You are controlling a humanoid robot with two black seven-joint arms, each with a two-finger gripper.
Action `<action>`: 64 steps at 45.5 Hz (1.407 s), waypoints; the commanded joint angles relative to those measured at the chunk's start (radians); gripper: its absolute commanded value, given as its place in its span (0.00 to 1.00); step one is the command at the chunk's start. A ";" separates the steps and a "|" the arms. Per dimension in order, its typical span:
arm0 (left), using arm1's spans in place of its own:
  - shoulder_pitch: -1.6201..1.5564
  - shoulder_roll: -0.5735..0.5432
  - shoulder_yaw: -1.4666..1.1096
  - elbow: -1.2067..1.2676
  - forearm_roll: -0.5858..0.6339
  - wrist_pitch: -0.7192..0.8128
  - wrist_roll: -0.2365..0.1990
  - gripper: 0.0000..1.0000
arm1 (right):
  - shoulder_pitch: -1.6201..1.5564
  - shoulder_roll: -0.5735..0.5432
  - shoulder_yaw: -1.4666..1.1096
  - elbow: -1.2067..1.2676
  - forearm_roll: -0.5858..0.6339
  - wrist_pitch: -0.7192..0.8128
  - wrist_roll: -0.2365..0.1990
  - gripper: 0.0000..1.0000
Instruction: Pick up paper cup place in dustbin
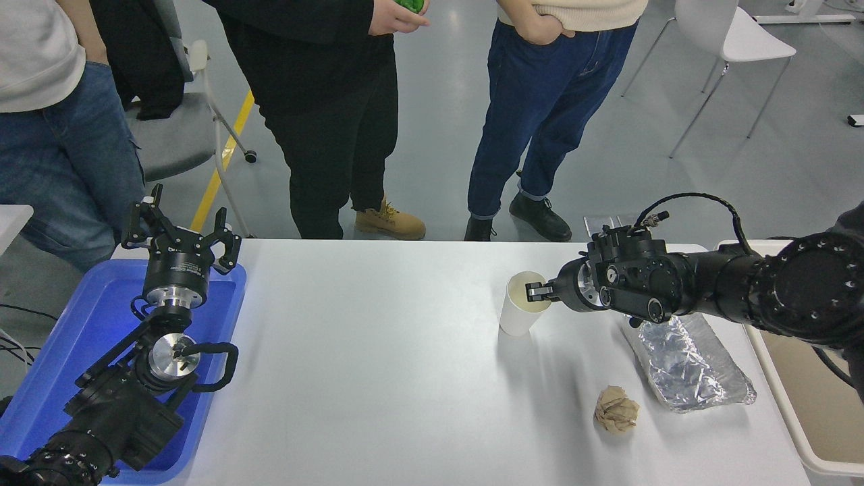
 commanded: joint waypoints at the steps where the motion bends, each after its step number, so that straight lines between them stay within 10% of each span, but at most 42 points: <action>1: 0.002 0.002 -0.001 -0.001 0.002 0.000 0.001 0.99 | 0.202 -0.084 -0.046 0.163 0.018 0.031 0.002 0.00; 16: 0.004 0.002 -0.003 -0.001 0.002 0.000 0.001 0.99 | 0.727 -0.313 -0.231 0.589 0.070 0.140 0.004 0.00; 48: 0.002 0.002 -0.001 0.000 0.000 0.000 0.000 0.99 | 0.993 -0.291 -0.463 0.724 0.130 0.155 0.002 0.00; 64: 0.002 0.002 -0.001 -0.001 0.000 0.000 0.001 0.99 | 0.815 -0.687 -0.486 0.533 -0.217 0.144 0.004 0.00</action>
